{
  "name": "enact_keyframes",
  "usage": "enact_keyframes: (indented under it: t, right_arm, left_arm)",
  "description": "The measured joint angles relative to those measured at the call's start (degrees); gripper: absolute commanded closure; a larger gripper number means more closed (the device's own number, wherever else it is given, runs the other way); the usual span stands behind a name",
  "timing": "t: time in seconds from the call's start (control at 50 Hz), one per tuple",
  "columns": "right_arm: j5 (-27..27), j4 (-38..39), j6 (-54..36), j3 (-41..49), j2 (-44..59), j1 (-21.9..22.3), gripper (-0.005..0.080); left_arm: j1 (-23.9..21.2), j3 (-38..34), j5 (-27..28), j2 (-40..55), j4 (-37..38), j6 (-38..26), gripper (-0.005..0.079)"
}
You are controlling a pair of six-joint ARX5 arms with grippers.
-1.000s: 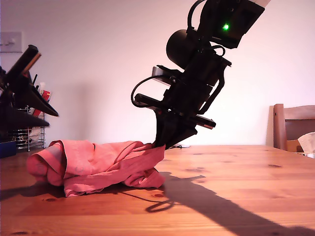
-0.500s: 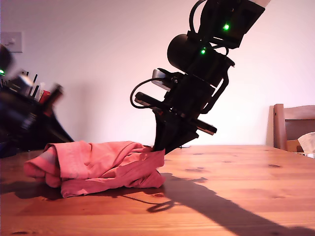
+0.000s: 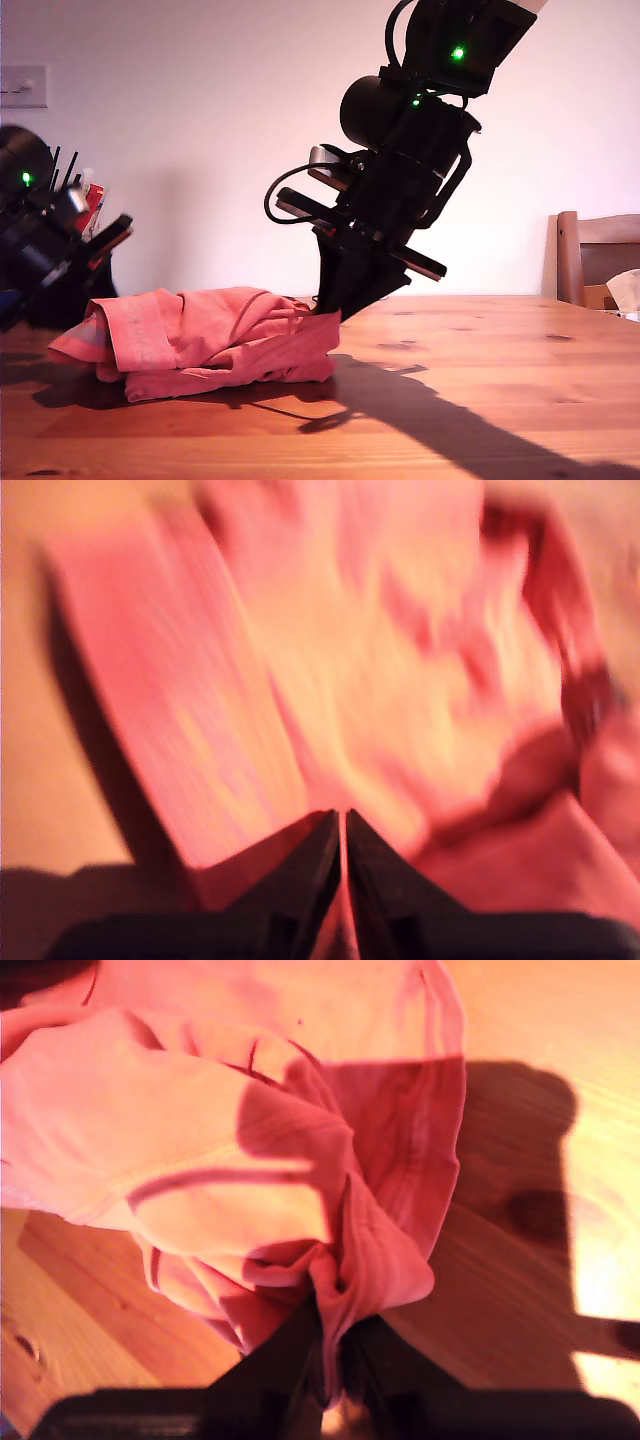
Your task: Fold the underwear in front of you. After folding it, place it to the right side.
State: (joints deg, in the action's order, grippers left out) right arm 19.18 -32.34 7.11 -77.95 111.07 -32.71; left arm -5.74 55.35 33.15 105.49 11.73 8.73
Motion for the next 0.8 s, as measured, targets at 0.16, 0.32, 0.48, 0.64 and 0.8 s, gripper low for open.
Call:
enact_keyframes:
  t: [0.16, 0.32, 0.48, 0.64, 0.8]
  right_arm:
    - [0.00, -3.54, -2.12, -0.04, -1.18, 0.00, 0.0765]
    - [0.00, -7.41, -4.68, -0.04, -3.98, 0.00, 0.0765]
    - [-0.02, -13.64, -8.41, -0.55, -5.77, 0.00, 0.0765]
    - [0.31, -20.61, -13.62, -0.59, -5.84, 1.25, 0.0765]
    - [1.77, -27.30, -19.54, -0.59, -5.84, 5.11, 0.0765]
  left_arm:
    - [-1.46, 0.00, 0.37, 0.00, 5.57, -0.66, 0.0764]
    - [-3.82, 0.00, 3.50, 0.00, 10.82, -0.79, 0.0764]
    - [-9.44, 0.00, 8.44, 0.00, 15.34, -0.81, 0.0764]
    - [-17.33, 0.00, 12.74, 0.00, 18.16, -0.13, 0.0764]
    - [-25.66, 0.00, 17.57, 0.00, 17.86, 1.81, 0.0764]
